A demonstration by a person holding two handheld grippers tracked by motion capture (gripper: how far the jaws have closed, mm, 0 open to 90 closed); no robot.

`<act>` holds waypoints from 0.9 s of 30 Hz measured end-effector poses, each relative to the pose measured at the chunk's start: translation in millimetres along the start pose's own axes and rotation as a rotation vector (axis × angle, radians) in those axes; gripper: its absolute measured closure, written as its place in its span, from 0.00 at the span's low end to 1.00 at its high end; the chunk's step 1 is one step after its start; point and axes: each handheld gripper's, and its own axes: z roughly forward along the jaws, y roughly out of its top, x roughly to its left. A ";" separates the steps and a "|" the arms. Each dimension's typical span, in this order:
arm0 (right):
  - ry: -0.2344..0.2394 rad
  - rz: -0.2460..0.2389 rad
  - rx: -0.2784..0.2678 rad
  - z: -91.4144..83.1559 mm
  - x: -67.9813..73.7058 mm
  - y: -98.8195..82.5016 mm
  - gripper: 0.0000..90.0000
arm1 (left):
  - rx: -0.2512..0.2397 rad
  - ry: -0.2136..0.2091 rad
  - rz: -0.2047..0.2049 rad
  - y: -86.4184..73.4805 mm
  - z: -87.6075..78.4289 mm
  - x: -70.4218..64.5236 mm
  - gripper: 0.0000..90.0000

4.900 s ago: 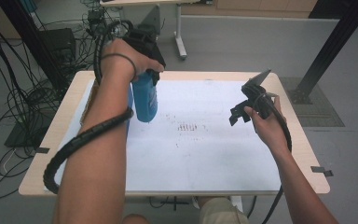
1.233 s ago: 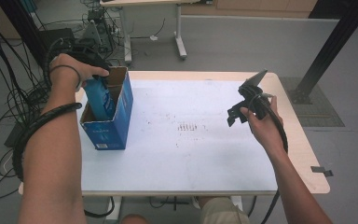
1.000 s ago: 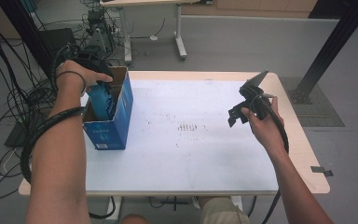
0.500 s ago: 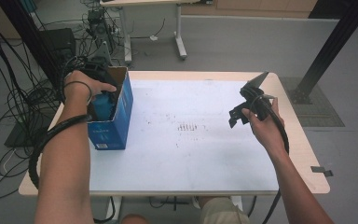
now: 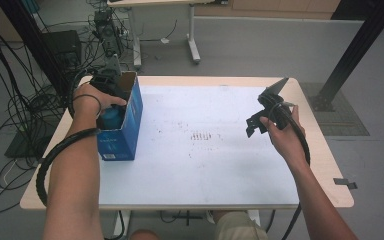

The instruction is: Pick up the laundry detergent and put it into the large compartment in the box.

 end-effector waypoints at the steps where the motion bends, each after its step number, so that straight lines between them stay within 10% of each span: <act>1: 0.000 -0.001 0.000 0.4 -0.2 0.0 0.09 | 0.003 0.002 0.000 0.2 1.6 0.0 0.42; 27: 0.008 -0.005 0.001 2.3 0.7 -0.5 0.09 | 0.001 -0.002 -0.011 -2.3 6.4 2.5 0.42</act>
